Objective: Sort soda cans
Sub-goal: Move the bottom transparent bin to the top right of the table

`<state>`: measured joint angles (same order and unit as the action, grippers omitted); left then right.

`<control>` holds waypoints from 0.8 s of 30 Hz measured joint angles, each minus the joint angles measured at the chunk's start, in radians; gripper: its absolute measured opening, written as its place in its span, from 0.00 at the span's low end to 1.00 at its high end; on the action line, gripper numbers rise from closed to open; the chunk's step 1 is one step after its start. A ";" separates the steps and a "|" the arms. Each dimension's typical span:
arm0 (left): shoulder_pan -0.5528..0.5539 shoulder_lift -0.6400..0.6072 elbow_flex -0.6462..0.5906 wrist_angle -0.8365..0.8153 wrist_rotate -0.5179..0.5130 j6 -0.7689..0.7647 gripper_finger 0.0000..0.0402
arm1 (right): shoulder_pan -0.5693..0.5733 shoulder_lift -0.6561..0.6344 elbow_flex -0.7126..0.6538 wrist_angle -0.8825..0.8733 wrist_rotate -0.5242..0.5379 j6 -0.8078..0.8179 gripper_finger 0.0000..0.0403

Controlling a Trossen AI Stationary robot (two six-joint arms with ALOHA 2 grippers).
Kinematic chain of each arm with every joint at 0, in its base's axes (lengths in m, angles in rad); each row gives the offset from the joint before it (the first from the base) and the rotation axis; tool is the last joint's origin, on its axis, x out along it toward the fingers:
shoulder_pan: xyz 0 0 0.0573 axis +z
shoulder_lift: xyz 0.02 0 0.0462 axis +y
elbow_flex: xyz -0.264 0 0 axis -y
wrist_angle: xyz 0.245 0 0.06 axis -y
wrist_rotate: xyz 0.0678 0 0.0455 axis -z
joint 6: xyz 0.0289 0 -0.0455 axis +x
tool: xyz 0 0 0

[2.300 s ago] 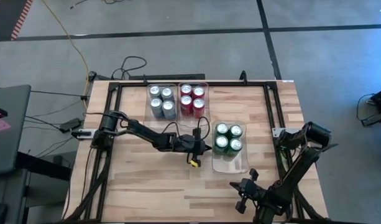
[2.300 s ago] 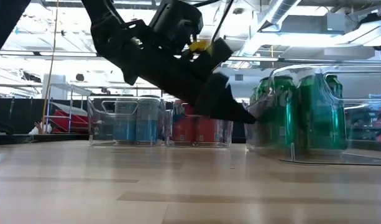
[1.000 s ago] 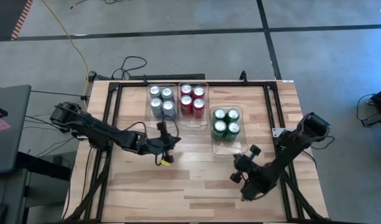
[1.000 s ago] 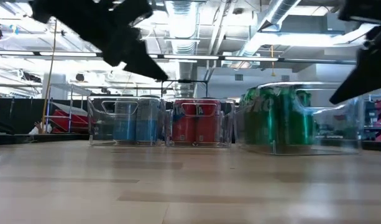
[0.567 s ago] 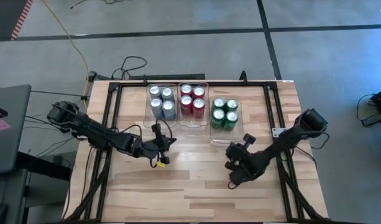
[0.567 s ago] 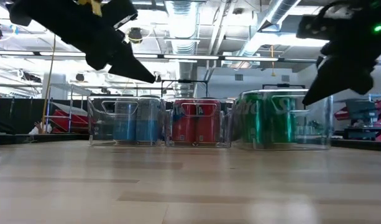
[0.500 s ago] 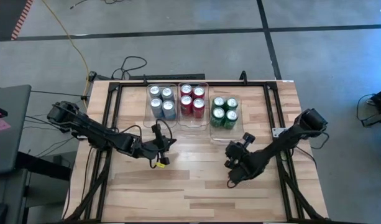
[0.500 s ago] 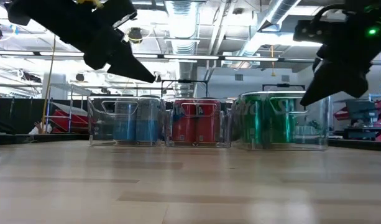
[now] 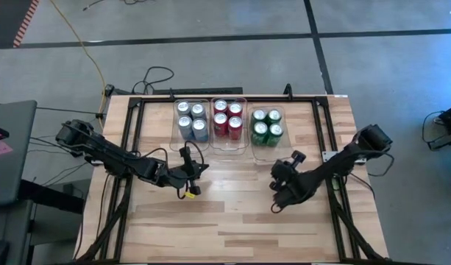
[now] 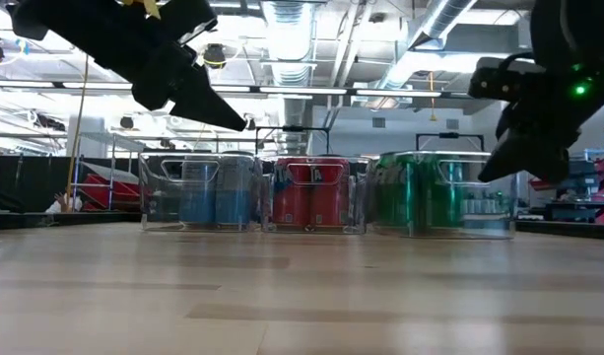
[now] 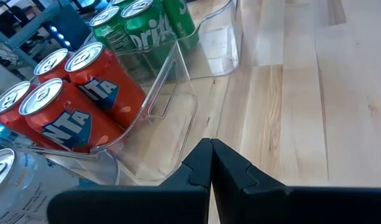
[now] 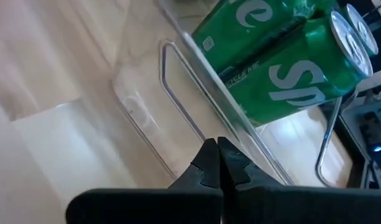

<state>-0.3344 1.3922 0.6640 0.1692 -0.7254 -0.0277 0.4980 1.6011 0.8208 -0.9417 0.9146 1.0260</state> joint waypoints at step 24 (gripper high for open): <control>0.001 0.000 0.001 -0.001 -0.012 0.005 0.00 | -0.235 -0.170 -0.140 0.404 -0.025 -0.441 0.00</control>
<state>-0.3336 1.3926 0.6647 0.1681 -0.7375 -0.0224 0.2631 1.4315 0.6804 -0.5378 0.8898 0.5847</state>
